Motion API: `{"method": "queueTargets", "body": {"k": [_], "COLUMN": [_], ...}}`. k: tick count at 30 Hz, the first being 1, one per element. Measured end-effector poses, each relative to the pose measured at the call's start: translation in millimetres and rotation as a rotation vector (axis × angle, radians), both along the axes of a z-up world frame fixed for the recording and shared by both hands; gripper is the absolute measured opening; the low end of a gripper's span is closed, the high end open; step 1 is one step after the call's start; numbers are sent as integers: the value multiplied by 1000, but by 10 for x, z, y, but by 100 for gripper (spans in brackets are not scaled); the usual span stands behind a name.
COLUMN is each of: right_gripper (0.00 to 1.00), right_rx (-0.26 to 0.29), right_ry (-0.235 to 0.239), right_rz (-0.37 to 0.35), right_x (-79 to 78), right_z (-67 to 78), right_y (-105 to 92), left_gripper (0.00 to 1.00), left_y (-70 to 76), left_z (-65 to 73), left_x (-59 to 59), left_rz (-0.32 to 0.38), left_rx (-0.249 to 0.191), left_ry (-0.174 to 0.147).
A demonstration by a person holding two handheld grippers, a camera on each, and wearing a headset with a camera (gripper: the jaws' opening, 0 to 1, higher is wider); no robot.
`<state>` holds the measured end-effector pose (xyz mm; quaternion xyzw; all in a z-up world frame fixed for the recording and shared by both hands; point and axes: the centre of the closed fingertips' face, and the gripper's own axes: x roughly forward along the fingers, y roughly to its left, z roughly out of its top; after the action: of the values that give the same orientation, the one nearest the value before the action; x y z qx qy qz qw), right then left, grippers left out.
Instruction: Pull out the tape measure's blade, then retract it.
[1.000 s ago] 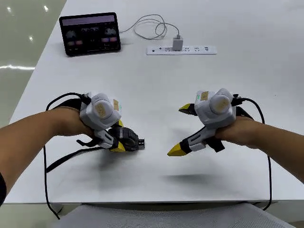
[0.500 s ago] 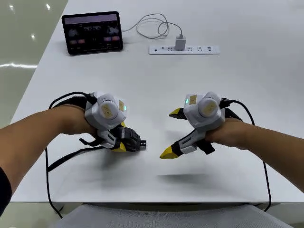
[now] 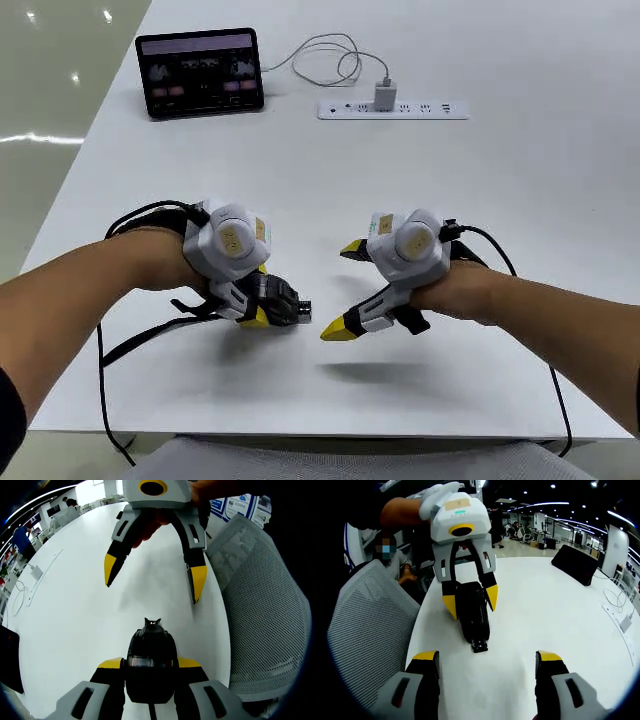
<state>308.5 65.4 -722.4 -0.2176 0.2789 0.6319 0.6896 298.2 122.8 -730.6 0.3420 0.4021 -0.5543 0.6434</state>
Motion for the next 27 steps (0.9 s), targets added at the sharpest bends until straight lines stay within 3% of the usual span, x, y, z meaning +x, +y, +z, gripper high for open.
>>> {"method": "queueTargets", "body": {"k": [20,27], "right_gripper": [38,29], "right_rx": [-18,-58], "right_ry": [-17,-29], "right_rz": [104,128], "right_x": [-115,-128], "right_z": [-206,-325], "right_y": [275,281], "left_gripper": [34,35], "left_y": [-4,-12], "left_z": [-10,-3], "left_x": [26,19], "left_rz": [30,36], "left_rx": [-36,-44], "left_ry": [19,24]}}
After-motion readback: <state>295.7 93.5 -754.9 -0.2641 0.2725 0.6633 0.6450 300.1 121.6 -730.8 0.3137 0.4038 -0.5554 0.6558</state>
